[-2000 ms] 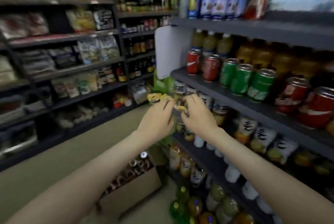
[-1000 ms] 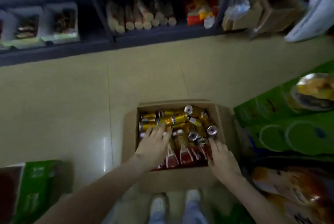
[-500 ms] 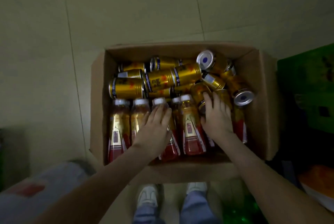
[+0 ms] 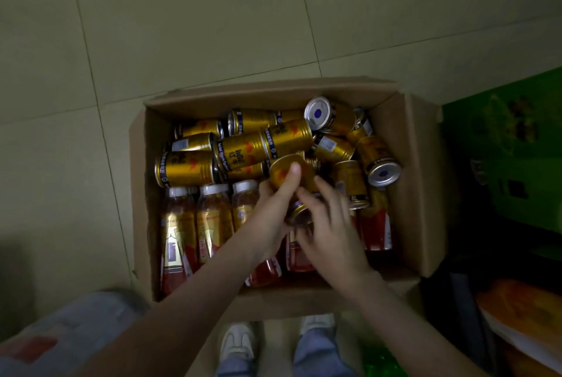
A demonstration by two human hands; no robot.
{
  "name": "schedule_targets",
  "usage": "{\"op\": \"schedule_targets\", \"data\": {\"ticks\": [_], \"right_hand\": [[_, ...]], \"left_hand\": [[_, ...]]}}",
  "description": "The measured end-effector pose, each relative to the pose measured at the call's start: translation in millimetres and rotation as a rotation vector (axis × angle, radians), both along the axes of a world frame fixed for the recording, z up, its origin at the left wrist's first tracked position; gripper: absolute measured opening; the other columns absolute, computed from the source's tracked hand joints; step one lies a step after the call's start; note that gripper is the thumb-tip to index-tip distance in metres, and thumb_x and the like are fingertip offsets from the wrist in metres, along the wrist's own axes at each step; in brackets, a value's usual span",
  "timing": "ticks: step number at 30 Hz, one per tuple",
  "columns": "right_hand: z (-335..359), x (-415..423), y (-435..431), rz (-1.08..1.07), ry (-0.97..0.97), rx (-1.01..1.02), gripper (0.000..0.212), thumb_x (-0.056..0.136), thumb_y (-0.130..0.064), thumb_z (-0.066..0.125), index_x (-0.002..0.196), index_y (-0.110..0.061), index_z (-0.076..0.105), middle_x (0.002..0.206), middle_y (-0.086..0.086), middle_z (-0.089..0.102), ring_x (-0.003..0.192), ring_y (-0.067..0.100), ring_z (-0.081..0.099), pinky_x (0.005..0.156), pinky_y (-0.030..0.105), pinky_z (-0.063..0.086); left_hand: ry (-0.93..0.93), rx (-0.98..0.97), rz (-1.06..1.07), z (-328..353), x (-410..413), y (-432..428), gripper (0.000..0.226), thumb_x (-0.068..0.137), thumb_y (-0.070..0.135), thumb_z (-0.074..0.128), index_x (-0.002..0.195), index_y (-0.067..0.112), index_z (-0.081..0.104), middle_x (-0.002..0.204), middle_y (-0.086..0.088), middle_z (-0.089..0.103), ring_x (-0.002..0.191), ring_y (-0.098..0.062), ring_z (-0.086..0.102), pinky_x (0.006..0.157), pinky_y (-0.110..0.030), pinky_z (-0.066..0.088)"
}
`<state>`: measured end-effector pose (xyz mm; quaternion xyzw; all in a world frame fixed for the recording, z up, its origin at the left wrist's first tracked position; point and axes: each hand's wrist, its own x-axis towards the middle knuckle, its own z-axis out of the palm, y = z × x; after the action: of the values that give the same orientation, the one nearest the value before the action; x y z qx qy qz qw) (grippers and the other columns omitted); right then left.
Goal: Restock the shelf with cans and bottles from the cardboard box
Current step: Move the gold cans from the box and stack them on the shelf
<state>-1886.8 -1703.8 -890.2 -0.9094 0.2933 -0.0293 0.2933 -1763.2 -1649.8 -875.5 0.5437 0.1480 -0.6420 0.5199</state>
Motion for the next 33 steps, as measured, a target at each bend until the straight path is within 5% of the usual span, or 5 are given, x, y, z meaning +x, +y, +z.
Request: {"op": "schedule_targets", "data": {"ticks": [6, 13, 20, 26, 33], "right_hand": [[16, 29, -18, 0.187, 0.028, 0.411, 0.087, 0.087, -0.004, 0.064, 0.144, -0.040, 0.008, 0.158, -0.005, 0.014, 0.142, 0.001, 0.010, 0.112, 0.021, 0.023], [-33, 110, -65, 0.232, 0.413, 0.024, 0.111, 0.080, -0.010, 0.070, 0.151, -0.023, -0.015, 0.161, 0.004, -0.002, 0.148, 0.021, -0.004, 0.120, 0.037, -0.001], [-48, 128, -69, 0.449, 0.610, -0.384, 0.085, 0.074, -0.012, 0.075, 0.142, -0.004, 0.026, 0.140, 0.016, 0.032, 0.133, 0.031, 0.030, 0.117, 0.040, 0.016], [-20, 81, -70, 0.345, 0.609, -0.276, 0.069, 0.084, -0.017, 0.065, 0.141, -0.010, 0.027, 0.138, 0.012, 0.040, 0.129, 0.030, 0.037, 0.108, 0.043, 0.033], [141, 14, -41, 0.300, 0.448, -0.211, 0.079, 0.074, -0.026, 0.077, 0.141, -0.009, 0.039, 0.134, 0.011, 0.047, 0.125, 0.030, 0.042, 0.099, 0.049, 0.041]], "left_hand": [[-0.073, 0.114, 0.166, -1, 25, 34, 0.078, 0.073, 0.049, 0.072, 0.139, 0.022, 0.039, 0.128, -0.012, 0.060, 0.107, -0.029, 0.066, 0.098, -0.046, 0.046], [-0.231, 0.201, 0.127, 2, 57, 84, 0.066, 0.061, 0.045, 0.075, 0.120, 0.025, 0.053, 0.107, -0.005, 0.072, 0.097, -0.027, 0.070, 0.089, -0.044, 0.051], [-0.204, 0.274, 0.150, 12, 60, 106, 0.066, 0.064, 0.039, 0.074, 0.122, 0.021, 0.051, 0.105, -0.012, 0.071, 0.088, -0.031, 0.071, 0.076, -0.044, 0.054], [-0.218, 0.286, 0.083, 47, 47, 107, 0.048, 0.071, 0.035, 0.072, 0.115, 0.023, 0.055, 0.101, -0.009, 0.072, 0.089, -0.029, 0.071, 0.080, -0.046, 0.056], [-0.326, 0.236, -0.141, 168, 47, 105, 0.055, 0.073, 0.041, 0.070, 0.121, 0.020, 0.053, 0.108, -0.007, 0.070, 0.092, -0.024, 0.071, 0.077, -0.037, 0.055]]}}
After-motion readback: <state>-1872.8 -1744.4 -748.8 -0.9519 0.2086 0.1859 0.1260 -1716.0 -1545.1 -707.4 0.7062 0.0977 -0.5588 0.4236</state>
